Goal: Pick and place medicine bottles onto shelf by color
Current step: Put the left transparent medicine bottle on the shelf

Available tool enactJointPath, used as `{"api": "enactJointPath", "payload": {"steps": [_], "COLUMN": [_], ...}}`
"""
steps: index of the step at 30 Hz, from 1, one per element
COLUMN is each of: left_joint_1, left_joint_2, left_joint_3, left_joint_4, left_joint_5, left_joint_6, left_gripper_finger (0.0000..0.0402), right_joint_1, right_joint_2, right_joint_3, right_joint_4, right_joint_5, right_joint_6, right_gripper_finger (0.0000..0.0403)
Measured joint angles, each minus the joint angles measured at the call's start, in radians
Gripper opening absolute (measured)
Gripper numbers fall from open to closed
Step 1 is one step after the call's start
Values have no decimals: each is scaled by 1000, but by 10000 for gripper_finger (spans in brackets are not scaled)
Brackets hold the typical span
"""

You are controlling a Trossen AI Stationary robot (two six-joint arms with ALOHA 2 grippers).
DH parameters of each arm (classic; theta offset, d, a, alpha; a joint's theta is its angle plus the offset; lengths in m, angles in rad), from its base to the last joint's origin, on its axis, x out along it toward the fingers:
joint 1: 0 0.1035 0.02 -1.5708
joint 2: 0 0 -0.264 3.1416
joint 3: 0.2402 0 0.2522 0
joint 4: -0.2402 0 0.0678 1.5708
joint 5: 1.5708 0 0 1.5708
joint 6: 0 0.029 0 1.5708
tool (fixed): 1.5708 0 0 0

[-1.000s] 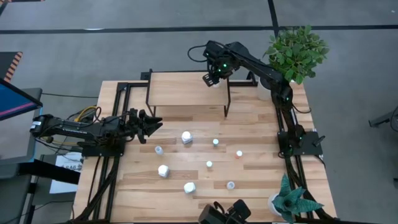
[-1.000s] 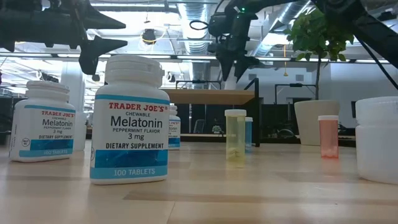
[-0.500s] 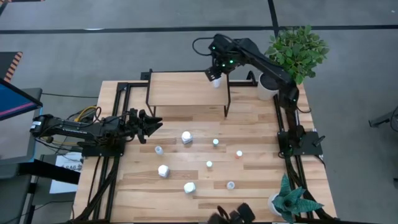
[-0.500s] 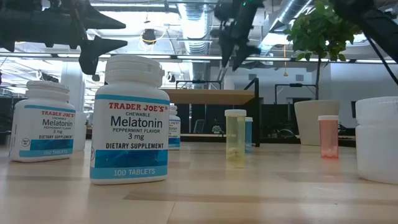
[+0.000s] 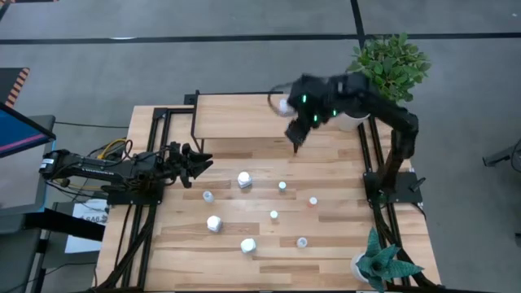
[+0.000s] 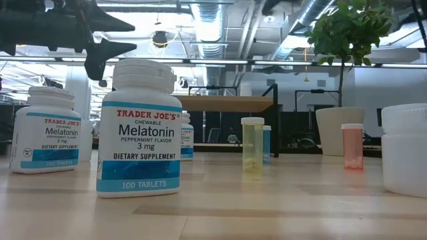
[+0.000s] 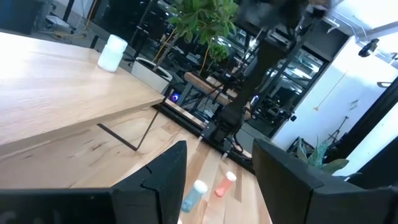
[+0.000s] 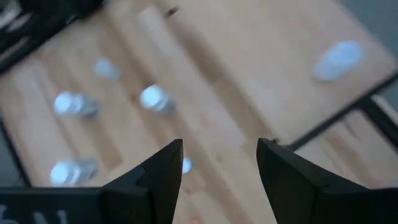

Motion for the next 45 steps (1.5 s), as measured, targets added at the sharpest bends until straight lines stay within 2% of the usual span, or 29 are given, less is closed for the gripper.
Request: {"api": "enactJointPath", "payload": {"steps": [2, 7, 11, 14, 18, 24, 34, 39, 45], "left_joint_1": [0, 0, 0, 0, -1, -51, -198, -222, -222], "left_joint_2": [0, 0, 0, 5, 19, 41, 168, 268, 355], "left_joint_3": [0, 7, 97, 196, 299, 372, 376, 376, 376], "left_joint_4": [-13, -144, -429, -679, -855, -971, -1050, -1056, -1068], "left_joint_5": [15, 145, 203, 210, 209, 217, 217, 223, 225], "left_joint_6": [15, 106, 176, 222, 217, 203, 93, 83, 62], "left_gripper_finger": [171, 171, 171, 171, 171, 171, 171, 176, 221], "right_joint_1": [74, 215, 281, 310, 339, 381, 501, 570, 616], "right_joint_2": [6, 7, -3, -42, -96, -215, -386, -434, -443], "right_joint_3": [0, -9, -37, -57, -146, -371, -751, -860, -906], "right_joint_4": [-4, -8, -8, -6, -7, -6, 113, 180, 215], "right_joint_5": [12, 19, 70, 74, 117, 160, 147, 144, 144], "right_joint_6": [0, 38, 80, 94, 136, 205, 422, 515, 579], "right_gripper_finger": [225, 223, 219, 219, 218, 218, 218, 218, 218]}}
